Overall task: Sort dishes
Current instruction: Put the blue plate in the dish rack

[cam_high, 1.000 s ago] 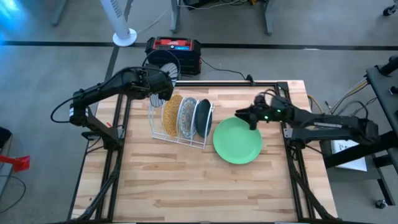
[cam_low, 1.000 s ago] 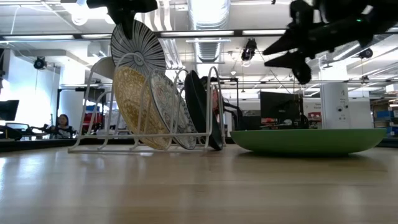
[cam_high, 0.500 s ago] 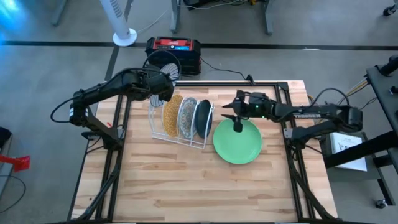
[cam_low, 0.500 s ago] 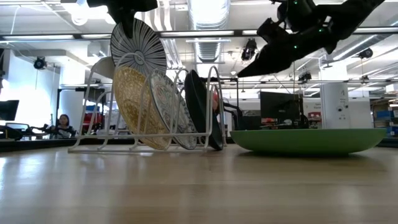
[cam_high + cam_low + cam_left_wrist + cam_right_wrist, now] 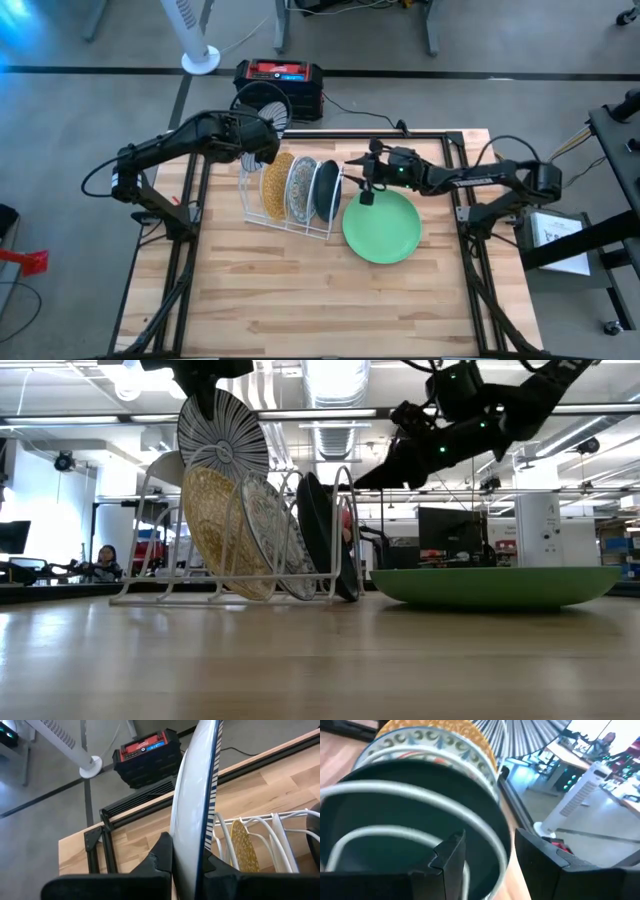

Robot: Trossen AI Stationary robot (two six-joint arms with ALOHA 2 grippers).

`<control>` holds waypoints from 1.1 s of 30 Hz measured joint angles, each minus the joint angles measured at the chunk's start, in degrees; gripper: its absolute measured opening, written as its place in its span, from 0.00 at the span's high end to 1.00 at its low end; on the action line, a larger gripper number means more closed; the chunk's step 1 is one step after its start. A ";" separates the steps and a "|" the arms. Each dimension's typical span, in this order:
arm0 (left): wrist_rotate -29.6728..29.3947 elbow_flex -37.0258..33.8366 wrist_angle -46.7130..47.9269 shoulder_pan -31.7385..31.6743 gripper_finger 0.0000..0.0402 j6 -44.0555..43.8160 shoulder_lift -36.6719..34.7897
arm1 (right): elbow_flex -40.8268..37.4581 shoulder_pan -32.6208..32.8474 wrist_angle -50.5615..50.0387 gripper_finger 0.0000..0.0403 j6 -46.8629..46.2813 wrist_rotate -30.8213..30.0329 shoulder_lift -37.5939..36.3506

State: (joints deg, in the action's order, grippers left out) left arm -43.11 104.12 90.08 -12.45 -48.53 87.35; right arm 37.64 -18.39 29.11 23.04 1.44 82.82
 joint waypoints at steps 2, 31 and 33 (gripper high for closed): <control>-0.06 0.00 -0.01 0.10 1.00 0.02 0.00 | 1.65 0.00 -0.22 0.61 0.06 -0.02 1.49; 0.61 0.00 0.46 1.82 0.98 -0.07 0.00 | 5.30 0.28 -1.98 1.00 9.78 -5.43 4.11; 0.93 0.00 0.42 1.87 0.98 -0.07 0.00 | 5.30 0.28 -2.13 1.00 11.00 -5.10 4.11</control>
State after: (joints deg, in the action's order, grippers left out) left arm -42.18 104.12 90.50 -10.58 -48.60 87.35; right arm 42.94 -18.11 26.98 34.04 -3.65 86.94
